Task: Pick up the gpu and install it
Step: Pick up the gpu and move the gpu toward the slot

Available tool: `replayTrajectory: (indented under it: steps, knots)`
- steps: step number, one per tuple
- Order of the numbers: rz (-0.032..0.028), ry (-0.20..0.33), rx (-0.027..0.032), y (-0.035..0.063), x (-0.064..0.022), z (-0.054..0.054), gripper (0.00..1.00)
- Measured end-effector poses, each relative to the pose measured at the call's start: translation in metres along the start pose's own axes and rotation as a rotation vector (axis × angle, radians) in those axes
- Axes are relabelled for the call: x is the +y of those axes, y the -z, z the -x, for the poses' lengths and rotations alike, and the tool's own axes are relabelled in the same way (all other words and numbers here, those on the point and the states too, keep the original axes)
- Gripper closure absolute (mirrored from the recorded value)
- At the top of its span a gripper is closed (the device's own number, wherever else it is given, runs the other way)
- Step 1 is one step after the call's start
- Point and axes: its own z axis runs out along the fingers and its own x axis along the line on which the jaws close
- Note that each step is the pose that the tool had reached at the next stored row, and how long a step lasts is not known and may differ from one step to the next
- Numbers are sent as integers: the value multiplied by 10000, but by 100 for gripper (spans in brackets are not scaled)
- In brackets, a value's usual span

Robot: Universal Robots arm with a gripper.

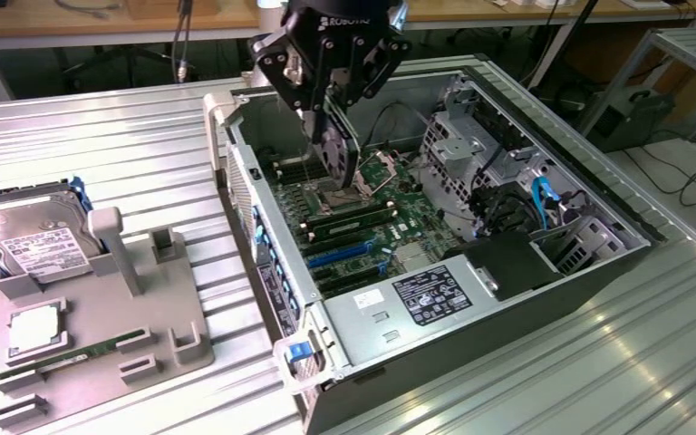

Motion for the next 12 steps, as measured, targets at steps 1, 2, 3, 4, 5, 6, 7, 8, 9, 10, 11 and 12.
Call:
replayTrajectory:
  steps: [1, 2, 3, 4, 5, 6, 7, 8, 9, 10, 11, 12]
  knots:
    - [0, 0, 0, -1, 0, 20, 73]
    - [0, 0, 0, -2, -1, 40, 73]
    - [0, 0, 0, -3, -1, 60, 73]
    - [0, 0, 0, -4, -1, 82, 73]
    - [0, 1, 0, -5, -2, 104, 73]
    - [0, 1, 0, -7, -2, 134, 73]
    - [0, 0, 0, -8, -2, 157, 73]
    - [0, 0, 0, -8, -3, 186, 73]
    - [0, 0, 0, -9, -3, 209, 73]
    - [0, 1, 0, -10, -3, 236, 73]
    - [0, 1, 0, -11, -4, 261, 73]
    - [0, 0, 0, -12, -4, 294, 73]
